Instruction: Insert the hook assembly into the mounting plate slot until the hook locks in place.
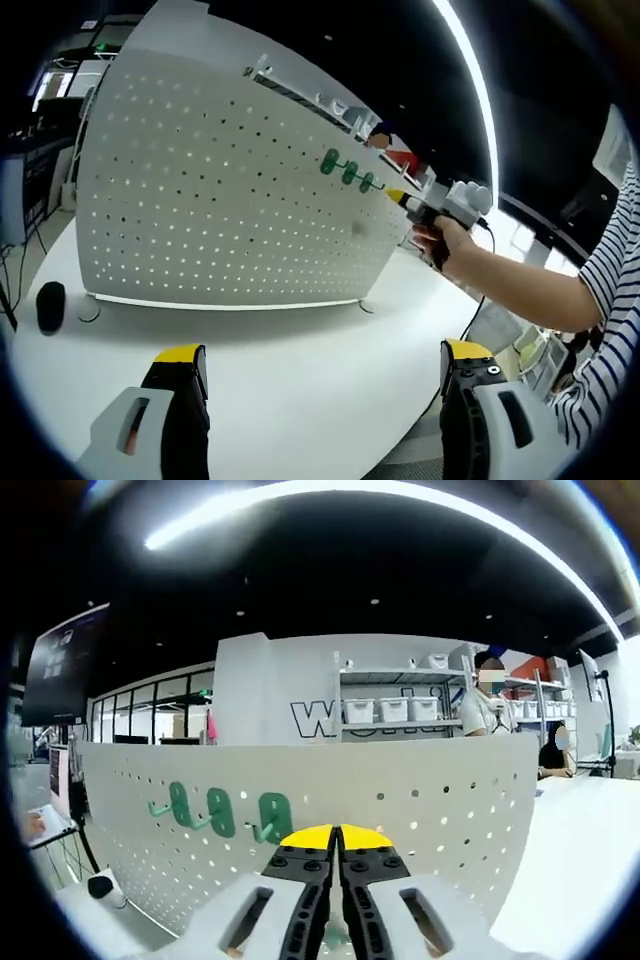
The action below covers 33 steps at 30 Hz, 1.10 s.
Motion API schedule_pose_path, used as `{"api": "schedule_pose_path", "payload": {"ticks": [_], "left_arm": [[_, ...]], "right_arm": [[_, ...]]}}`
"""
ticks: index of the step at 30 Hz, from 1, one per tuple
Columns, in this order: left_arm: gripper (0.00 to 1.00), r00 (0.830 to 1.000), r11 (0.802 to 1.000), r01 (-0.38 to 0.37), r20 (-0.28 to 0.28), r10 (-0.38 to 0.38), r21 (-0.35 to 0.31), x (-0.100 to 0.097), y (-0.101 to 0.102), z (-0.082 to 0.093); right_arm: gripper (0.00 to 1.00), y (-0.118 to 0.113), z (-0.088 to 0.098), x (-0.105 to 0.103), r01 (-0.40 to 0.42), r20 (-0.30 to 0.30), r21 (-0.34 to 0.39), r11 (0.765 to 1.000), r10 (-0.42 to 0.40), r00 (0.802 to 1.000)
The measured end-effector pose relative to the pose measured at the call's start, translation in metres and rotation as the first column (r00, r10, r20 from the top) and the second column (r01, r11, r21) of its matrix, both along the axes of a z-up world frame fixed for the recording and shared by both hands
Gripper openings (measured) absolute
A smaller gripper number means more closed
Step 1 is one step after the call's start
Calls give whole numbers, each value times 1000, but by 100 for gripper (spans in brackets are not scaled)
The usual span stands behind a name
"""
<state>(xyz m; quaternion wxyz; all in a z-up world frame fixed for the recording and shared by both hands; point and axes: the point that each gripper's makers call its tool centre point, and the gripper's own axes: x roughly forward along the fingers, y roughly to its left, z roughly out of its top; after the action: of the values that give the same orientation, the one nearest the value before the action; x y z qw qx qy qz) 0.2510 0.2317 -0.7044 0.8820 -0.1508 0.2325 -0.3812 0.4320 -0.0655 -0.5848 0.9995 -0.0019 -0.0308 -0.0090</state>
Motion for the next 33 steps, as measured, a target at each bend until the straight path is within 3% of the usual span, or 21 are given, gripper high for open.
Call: {"api": "schedule_pose_path", "payload": {"ticks": [1,2,4,7,13,33], "left_arm": [[99,1000,1000,-2,-1,2,1,0,0,0],[99,1000,1000,1,-1,-1,4,-1,0,0],[99,1000,1000,-1,3,1,7,-2,2,2],[99,1000,1000,-2,-3,2,10,-2,3,1],[99,999,1000,-25,-22,25,10,4,5,-9],[99,999,999,-30,-38,31,26,0,9,-16]], "right_arm": [[0,3,-15,4,-24,-72,30,999,26,997],[0,7,-15,1,-42,-63,106,994,49,997],[0,3,-15,-15,-10,-41,31,999,11,999],[0,2,-33,-30,-22,-71,48,999,25,997],[0,-13,-54,-39,0,-123,45,999,5,992],[0,-10,-61,-44,14,-125,36,999,-9,992]]}}
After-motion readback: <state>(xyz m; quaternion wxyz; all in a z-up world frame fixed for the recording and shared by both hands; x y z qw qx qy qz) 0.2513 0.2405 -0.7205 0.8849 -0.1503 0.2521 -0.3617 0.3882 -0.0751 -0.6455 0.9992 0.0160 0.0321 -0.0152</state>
